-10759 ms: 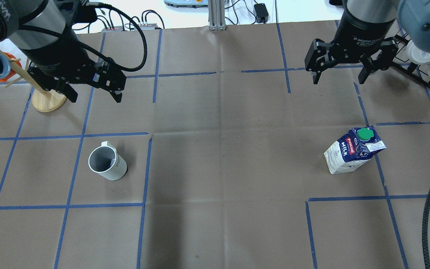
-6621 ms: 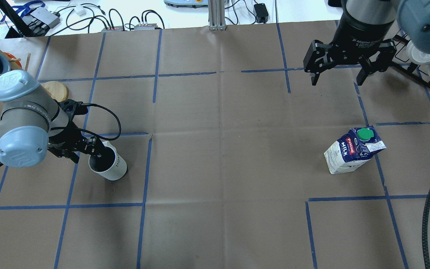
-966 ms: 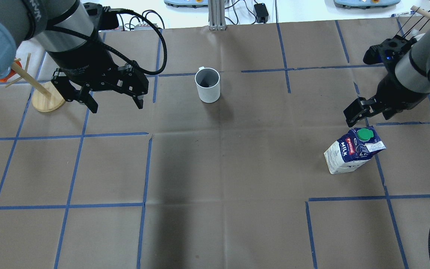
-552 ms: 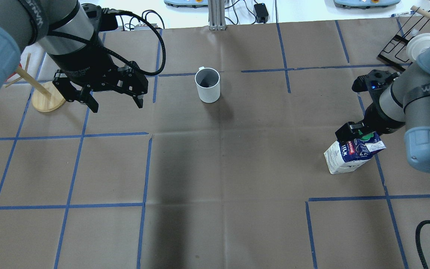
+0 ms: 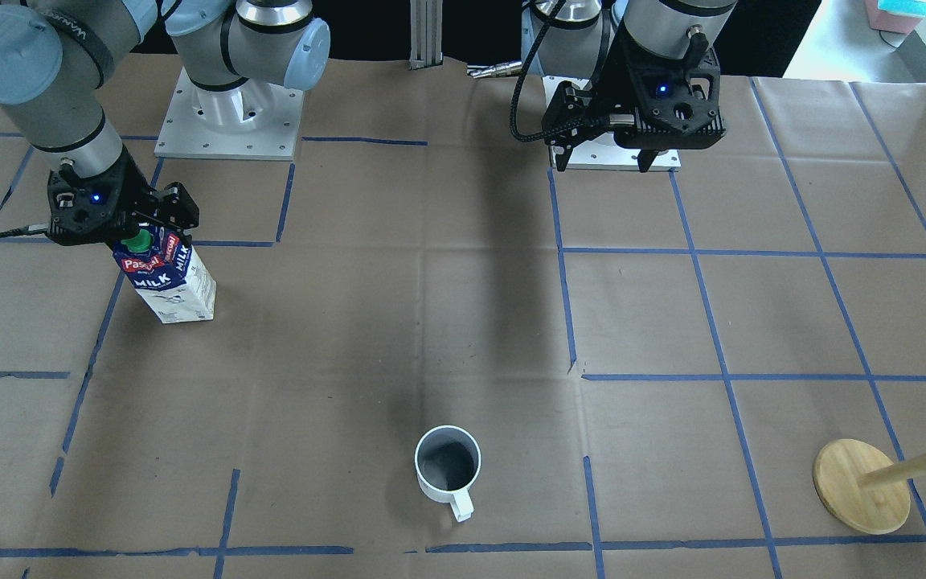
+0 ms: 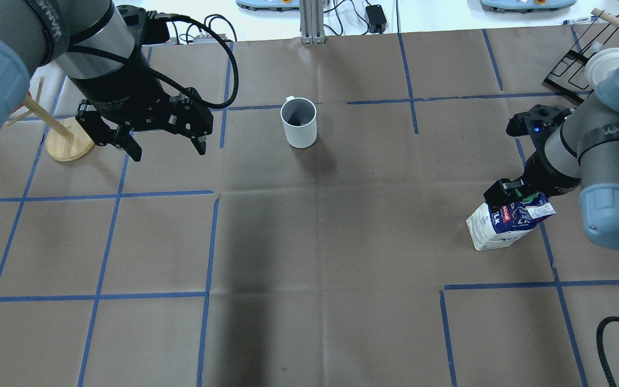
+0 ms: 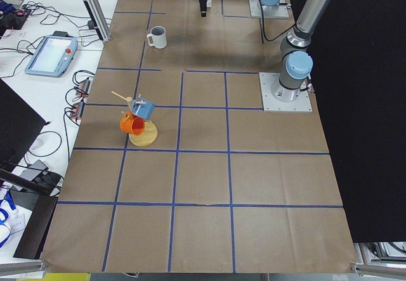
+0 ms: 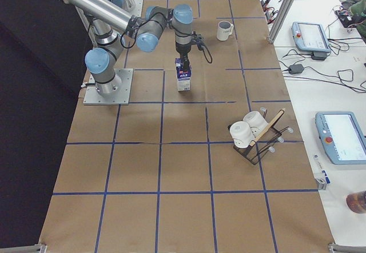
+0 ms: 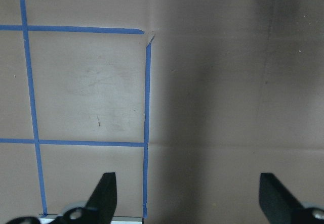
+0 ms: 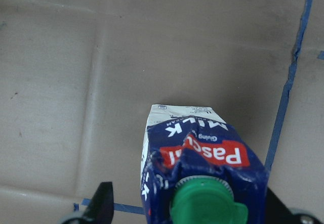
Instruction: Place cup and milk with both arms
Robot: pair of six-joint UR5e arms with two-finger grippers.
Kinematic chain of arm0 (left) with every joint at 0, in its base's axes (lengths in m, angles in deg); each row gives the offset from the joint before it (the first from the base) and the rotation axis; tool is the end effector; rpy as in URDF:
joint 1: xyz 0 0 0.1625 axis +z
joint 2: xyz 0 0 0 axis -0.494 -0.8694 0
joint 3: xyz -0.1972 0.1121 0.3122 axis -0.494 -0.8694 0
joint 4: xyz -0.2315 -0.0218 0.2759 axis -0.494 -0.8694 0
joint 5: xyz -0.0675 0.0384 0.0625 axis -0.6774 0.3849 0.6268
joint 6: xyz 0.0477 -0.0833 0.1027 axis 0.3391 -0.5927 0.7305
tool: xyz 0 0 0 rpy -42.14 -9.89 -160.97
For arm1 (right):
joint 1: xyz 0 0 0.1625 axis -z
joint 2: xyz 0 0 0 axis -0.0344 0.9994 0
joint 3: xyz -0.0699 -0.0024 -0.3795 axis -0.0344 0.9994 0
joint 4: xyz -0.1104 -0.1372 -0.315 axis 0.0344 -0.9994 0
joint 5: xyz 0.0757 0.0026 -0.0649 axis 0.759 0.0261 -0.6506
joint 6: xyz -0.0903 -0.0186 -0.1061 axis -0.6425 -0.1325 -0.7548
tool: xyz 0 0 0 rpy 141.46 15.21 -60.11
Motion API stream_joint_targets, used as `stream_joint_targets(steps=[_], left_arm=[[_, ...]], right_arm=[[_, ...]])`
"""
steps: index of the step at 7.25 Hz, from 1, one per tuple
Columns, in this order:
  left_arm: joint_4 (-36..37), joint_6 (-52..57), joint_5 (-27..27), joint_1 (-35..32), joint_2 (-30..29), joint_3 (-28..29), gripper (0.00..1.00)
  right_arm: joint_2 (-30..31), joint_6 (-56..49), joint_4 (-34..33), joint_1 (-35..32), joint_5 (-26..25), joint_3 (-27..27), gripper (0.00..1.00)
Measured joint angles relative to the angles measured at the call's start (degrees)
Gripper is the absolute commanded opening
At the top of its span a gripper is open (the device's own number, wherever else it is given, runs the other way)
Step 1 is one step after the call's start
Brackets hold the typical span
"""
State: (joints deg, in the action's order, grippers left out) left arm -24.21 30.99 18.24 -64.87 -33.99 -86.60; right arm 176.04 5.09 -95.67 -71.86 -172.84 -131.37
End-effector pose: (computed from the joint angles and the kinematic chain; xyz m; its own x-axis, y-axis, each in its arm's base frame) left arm -0.1701 -0.3995 0.4253 -0.9986 -0.0454 0.0289 -0.0434 0.9968 0.0671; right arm 0.0293 -0.3851 0.2639 -0.9858 -0.1680 -0.0059 -0.1679 0.9856 -0.0208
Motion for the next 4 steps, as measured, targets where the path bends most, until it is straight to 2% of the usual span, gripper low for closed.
stream_joint_targets(steps=[3, 4], left_arm=[[0.0, -0.02, 0.0, 0.0, 0.01, 0.01, 1.0], [0.0, -0.01, 0.0, 0.0, 0.01, 0.02, 1.0]], right_arm=[[0.1, 0.76, 0.65, -0.01, -0.34, 1.21, 0.39], [0.26, 1.73, 3.15, -0.1, -0.78, 3.54, 0.39]])
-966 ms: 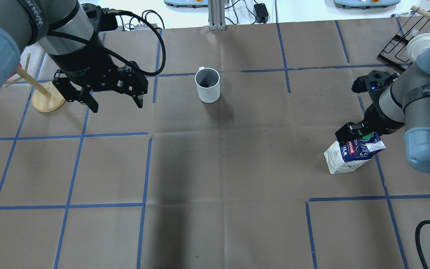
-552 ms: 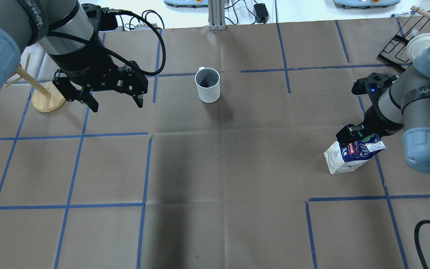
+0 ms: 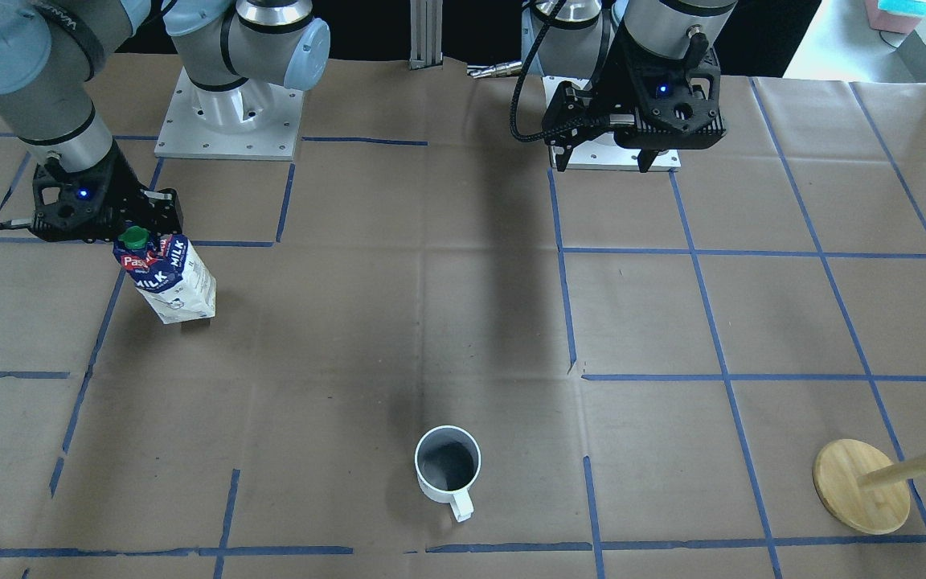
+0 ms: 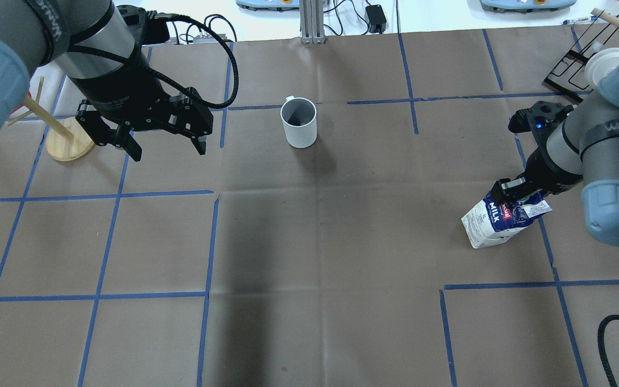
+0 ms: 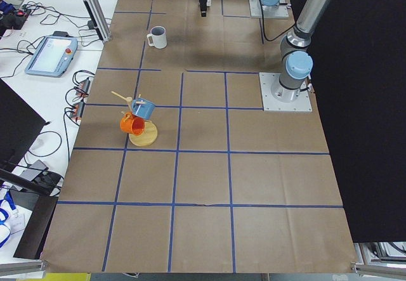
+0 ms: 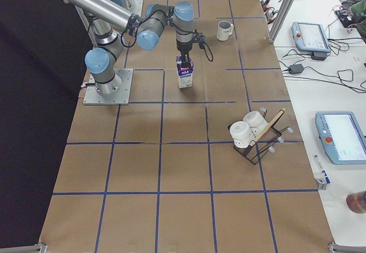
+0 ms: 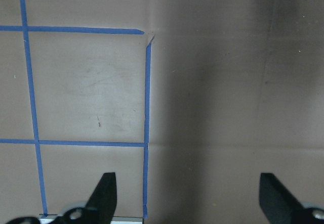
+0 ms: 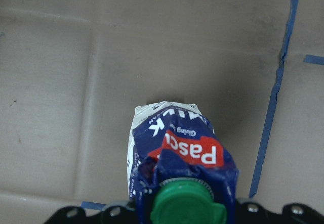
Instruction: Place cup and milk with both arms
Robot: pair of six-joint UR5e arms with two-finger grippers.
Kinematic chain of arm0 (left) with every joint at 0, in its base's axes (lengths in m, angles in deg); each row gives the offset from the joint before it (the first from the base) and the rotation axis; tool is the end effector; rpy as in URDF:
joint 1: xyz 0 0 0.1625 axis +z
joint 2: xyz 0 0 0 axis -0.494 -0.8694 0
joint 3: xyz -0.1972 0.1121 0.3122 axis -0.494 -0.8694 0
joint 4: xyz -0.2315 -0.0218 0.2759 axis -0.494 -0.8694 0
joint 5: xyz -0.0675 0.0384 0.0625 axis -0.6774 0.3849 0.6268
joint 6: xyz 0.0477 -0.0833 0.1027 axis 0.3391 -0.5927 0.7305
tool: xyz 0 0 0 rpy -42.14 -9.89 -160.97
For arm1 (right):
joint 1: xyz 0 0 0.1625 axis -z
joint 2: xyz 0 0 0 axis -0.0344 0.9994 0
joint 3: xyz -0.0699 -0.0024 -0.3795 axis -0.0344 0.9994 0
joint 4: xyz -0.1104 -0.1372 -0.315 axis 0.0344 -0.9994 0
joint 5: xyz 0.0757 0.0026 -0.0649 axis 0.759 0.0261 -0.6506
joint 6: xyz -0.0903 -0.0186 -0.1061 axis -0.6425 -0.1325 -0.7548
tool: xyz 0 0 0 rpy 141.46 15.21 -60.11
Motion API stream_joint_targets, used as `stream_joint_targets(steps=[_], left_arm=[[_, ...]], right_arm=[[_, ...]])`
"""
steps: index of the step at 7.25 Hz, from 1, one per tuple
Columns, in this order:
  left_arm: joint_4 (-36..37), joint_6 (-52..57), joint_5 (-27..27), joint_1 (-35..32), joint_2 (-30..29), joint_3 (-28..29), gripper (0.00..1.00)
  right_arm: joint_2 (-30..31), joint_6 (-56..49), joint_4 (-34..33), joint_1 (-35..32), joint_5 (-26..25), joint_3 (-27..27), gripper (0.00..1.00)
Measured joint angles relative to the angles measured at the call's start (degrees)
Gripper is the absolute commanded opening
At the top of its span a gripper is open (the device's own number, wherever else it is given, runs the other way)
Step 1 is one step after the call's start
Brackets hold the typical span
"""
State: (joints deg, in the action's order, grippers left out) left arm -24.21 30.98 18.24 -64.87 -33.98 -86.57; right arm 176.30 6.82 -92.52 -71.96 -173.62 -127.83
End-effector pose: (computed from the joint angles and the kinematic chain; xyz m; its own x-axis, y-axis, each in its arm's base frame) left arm -0.1701 -0.3995 0.4255 -0.9985 -0.0455 0.0289 -0.0435 0.9968 0.0664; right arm 0.0257 -0.3928 0.2852 -0.9902 -0.1396 0.0106 -0.1398 0.9899 -0.0254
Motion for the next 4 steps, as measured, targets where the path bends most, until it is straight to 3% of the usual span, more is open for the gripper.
stream_joint_targets(steps=[3, 4], left_arm=[[0.0, 0.1, 0.0, 0.0, 0.07, -0.02, 1.0], [-0.02, 0.11, 0.0, 0.0, 0.08, -0.02, 0.99]], right_arm=[[-2.02, 5.33, 16.52, -0.51, -0.05, 15.04, 0.4], [-4.69, 7.26, 18.64, -1.44, 0.3, 18.95, 0.41]])
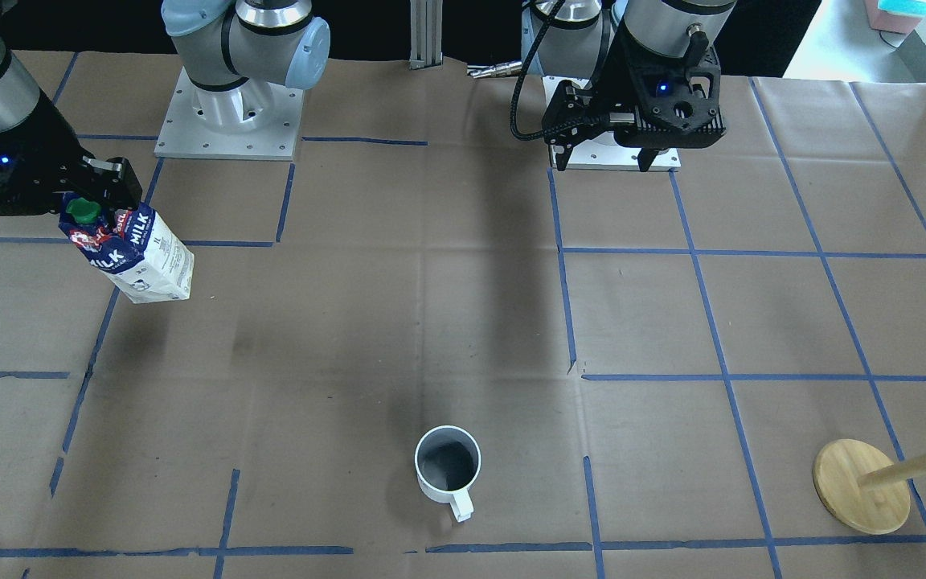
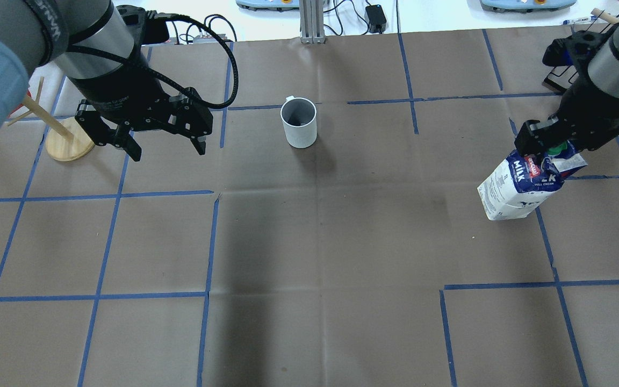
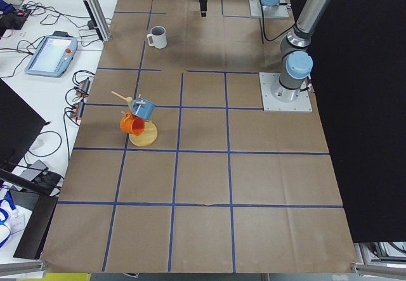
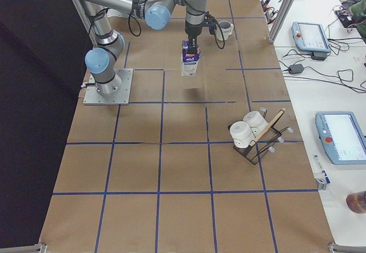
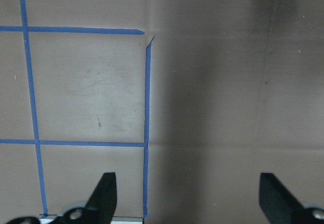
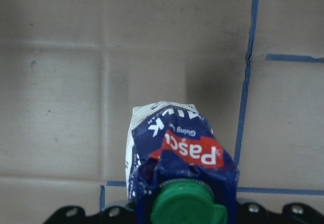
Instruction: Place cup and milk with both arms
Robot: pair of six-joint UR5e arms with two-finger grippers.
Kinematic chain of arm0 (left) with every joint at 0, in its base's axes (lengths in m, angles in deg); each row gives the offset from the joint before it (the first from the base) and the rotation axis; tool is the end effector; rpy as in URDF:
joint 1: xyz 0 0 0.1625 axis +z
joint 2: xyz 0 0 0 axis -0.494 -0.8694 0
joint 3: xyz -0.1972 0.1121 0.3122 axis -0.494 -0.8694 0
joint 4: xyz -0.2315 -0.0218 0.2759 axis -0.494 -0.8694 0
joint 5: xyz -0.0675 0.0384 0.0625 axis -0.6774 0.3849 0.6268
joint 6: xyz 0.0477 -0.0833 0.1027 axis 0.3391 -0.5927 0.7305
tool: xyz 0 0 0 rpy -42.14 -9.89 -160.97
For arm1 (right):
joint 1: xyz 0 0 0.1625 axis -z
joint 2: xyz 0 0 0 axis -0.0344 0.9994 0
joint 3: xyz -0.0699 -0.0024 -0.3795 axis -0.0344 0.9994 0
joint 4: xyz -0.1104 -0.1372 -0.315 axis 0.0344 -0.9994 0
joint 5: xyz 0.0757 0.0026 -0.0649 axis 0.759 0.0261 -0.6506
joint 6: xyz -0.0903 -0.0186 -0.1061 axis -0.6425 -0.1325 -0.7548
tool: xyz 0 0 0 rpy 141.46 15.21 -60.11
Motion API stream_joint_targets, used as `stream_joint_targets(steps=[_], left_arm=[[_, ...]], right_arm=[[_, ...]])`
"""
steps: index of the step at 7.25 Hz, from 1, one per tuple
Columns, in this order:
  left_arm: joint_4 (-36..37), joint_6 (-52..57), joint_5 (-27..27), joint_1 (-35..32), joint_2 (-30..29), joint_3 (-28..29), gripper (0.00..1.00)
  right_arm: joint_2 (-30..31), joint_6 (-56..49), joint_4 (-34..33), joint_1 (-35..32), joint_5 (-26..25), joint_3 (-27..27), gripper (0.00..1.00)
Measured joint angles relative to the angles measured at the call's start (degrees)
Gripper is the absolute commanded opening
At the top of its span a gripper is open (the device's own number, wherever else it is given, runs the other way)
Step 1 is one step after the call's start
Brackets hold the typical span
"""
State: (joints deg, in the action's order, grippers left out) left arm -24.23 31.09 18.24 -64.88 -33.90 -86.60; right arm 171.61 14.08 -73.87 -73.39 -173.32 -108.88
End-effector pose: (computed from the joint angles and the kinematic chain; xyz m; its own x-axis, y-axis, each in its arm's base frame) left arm -0.1701 -0.3990 0.4259 -0.9986 -0.0434 0.0291 -0.0414 0.9970 0.0658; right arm 0.0258 -0.4322 0.3608 -0.9991 -0.0378 -0.0199 -0.0387 0.9982 0.0453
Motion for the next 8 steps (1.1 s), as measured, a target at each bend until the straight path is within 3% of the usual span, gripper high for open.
stream_joint_targets(steps=[2, 6, 8], left_arm=[[-0.06, 0.02, 0.0, 0.0, 0.07, 0.0, 1.0], [-0.07, 0.15, 0.0, 0.0, 0.15, -0.01, 1.0], [-0.09, 0.18, 0.02, 0.0, 0.17, -0.01, 0.99]], right_arm=[[-6.72, 6.5, 1.03, -5.34, 0.18, 7.51, 0.42], [-26.91, 23.76, 2.54, -20.72, -0.42, 30.47, 0.42], [-33.07, 28.53, 3.49, -24.59, -0.31, 37.63, 0.42]])
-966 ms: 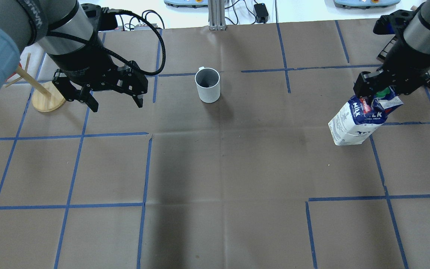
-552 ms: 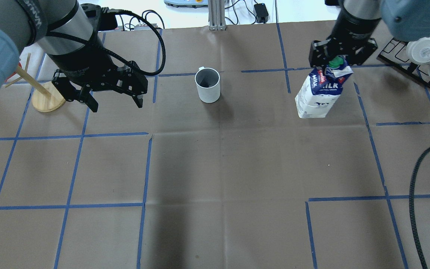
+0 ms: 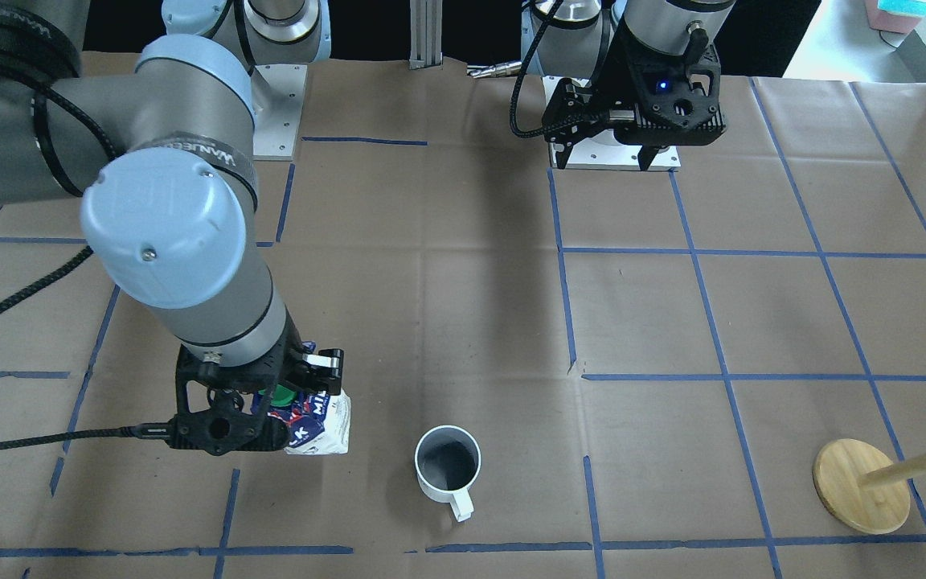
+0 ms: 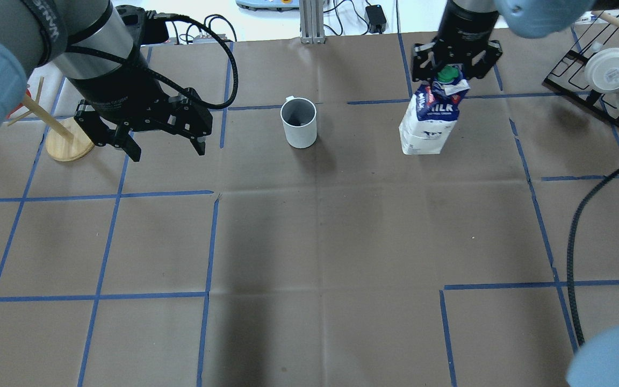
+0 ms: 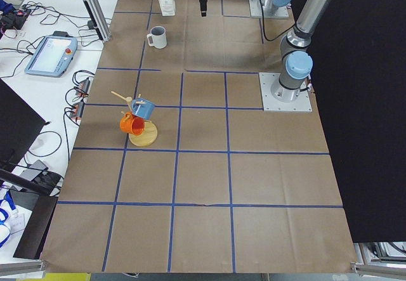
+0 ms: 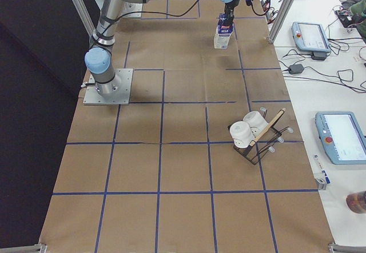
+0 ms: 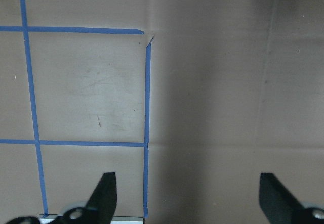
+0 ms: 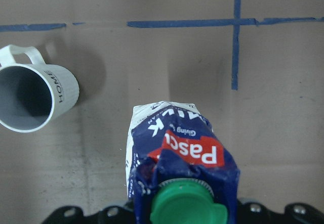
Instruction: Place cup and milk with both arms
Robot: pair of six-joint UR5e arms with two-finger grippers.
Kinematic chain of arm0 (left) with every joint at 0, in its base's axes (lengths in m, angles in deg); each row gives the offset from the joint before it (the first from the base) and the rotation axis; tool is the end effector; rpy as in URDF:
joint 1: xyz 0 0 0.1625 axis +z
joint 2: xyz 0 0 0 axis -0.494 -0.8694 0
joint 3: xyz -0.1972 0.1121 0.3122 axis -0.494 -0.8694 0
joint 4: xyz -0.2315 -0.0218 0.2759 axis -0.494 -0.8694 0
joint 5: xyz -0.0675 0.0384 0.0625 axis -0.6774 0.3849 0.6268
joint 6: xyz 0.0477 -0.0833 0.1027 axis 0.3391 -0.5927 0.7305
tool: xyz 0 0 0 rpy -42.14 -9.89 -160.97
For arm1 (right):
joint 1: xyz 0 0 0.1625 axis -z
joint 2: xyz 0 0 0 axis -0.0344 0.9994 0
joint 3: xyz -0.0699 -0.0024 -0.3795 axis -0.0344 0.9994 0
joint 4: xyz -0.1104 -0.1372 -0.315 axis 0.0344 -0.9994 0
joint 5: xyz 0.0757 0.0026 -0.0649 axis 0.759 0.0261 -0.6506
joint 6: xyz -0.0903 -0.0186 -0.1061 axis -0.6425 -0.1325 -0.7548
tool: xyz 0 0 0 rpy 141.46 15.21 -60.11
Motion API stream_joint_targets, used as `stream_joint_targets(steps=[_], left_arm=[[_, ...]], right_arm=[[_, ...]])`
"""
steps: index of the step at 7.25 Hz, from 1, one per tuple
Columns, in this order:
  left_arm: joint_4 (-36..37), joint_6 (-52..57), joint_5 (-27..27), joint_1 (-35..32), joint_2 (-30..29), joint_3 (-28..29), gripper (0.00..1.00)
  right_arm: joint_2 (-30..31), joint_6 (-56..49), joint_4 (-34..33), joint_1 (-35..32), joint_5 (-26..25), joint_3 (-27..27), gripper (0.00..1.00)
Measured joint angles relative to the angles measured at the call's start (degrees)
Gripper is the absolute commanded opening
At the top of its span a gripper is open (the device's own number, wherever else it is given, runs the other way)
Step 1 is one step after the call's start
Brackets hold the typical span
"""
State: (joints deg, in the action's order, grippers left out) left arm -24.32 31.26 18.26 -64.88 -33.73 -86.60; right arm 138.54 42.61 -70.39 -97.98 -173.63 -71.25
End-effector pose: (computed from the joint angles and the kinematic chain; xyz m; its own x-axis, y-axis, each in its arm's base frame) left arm -0.1700 -0.3980 0.4269 -0.9988 -0.0404 0.0291 -0.0385 0.9972 0.0643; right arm 0.2402 -0.5968 0.3342 -0.9995 0.0303 0.0056 0.0304 0.9991 0.0298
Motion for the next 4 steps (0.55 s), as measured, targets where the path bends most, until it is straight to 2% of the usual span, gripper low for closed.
stream_joint_targets(steps=[4], left_arm=[[-0.12, 0.0, 0.12, 0.0, 0.1, 0.0, 1.0]], right_arm=[[-6.83, 4.31, -0.88, -2.95, 0.35, 5.74, 0.43]])
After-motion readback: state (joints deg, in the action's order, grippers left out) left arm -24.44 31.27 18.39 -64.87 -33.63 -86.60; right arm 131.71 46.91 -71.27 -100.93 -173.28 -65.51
